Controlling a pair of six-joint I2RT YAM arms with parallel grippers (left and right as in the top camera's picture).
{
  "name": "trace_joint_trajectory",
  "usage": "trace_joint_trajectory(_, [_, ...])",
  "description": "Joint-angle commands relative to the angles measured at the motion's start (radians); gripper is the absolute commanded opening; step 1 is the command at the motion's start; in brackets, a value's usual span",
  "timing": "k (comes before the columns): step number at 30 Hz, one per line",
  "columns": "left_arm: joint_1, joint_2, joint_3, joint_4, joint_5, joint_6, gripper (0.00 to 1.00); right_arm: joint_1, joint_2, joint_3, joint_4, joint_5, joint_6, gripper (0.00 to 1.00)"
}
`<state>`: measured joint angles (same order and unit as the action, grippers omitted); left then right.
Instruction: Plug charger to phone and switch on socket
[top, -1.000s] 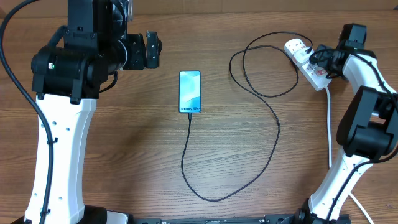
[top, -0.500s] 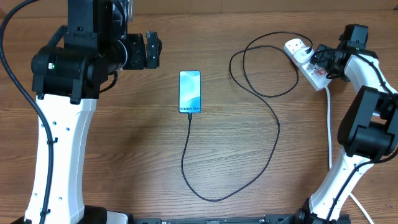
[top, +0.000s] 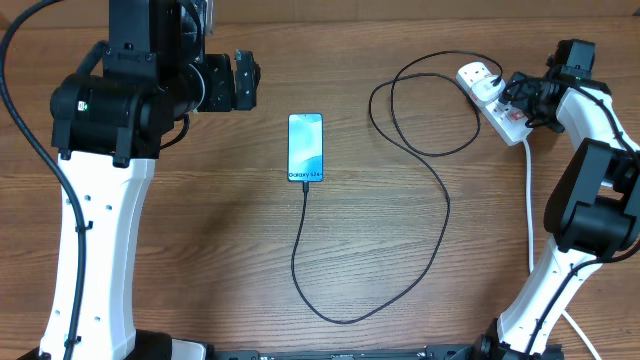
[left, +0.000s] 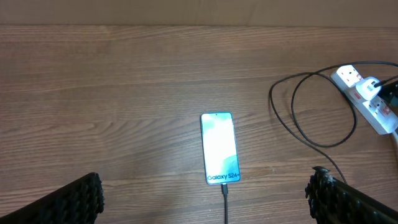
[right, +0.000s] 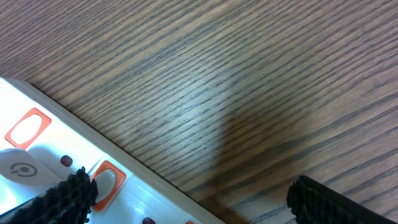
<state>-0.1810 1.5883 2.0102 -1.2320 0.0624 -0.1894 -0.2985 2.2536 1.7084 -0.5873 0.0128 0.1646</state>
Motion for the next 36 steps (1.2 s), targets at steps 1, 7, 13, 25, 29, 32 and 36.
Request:
trace_joint_trajectory(1, [0.004, 0.002, 0.001, 0.001, -0.014, -0.017, 1.00, 0.010, 0.025, 0.006, -0.021, -0.031, -0.013, 1.00])
trace_joint_trajectory(7, [0.004, 0.002, 0.001, 0.001, -0.014, -0.017, 1.00, 0.010, 0.047, 0.006, -0.027, -0.031, -0.012, 1.00])
trace_joint_trajectory(13, [0.004, 0.002, 0.001, 0.001, -0.014, -0.017, 1.00, 0.010, 0.047, 0.007, -0.030, -0.064, -0.013, 1.00])
trace_joint_trajectory(25, [0.004, 0.002, 0.001, 0.001, -0.014, -0.017, 1.00, 0.010, 0.047, 0.007, -0.033, -0.064, -0.012, 1.00])
trace_joint_trajectory(29, [0.004, 0.002, 0.001, 0.001, -0.014, -0.017, 1.00, 0.010, 0.047, 0.006, -0.038, -0.068, -0.012, 1.00])
trace_joint_trajectory(32, [0.004, 0.002, 0.001, 0.001, -0.014, -0.017, 1.00, 0.010, 0.047, 0.006, -0.043, -0.068, -0.012, 1.00])
trace_joint_trajectory(36, [0.004, 0.002, 0.001, 0.001, -0.014, -0.017, 1.00, 0.010, 0.047, 0.006, -0.043, -0.068, -0.012, 1.00])
